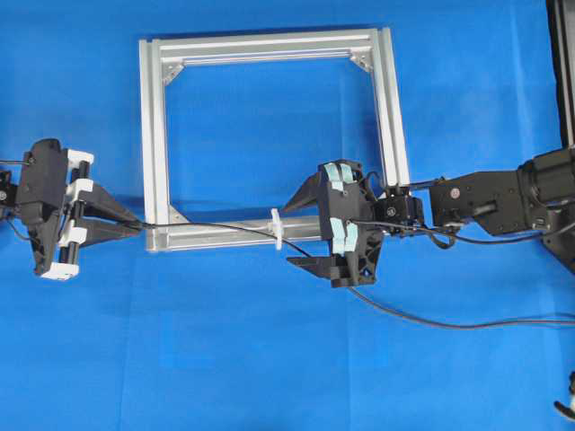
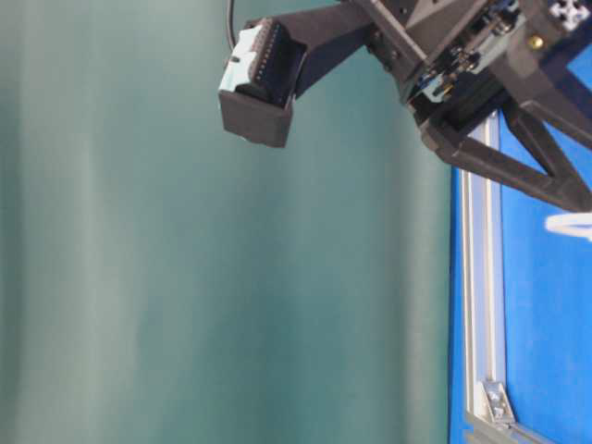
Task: Insert the wire through the string loop located in the center.
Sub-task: 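Pull the USB plug leftward through the loop with the left gripper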
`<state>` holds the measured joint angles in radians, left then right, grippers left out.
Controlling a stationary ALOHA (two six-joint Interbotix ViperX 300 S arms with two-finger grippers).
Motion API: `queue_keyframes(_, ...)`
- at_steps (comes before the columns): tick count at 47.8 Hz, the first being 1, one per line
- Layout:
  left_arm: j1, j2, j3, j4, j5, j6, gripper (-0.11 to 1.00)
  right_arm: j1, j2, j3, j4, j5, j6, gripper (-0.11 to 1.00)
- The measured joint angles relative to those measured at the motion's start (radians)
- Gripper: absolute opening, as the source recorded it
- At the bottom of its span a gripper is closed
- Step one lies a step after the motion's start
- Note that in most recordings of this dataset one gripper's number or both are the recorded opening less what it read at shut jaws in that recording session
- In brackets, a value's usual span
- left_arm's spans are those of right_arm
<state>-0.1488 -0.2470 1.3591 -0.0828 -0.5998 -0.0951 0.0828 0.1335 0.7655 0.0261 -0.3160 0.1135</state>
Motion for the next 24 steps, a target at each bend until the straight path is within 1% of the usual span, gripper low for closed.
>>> queue_keyframes(24,0.002,-0.009,0.006,-0.002,0.034,0.005,0.10,0.000,0.002,0.003,-0.003,0.000,-0.005,0.95)
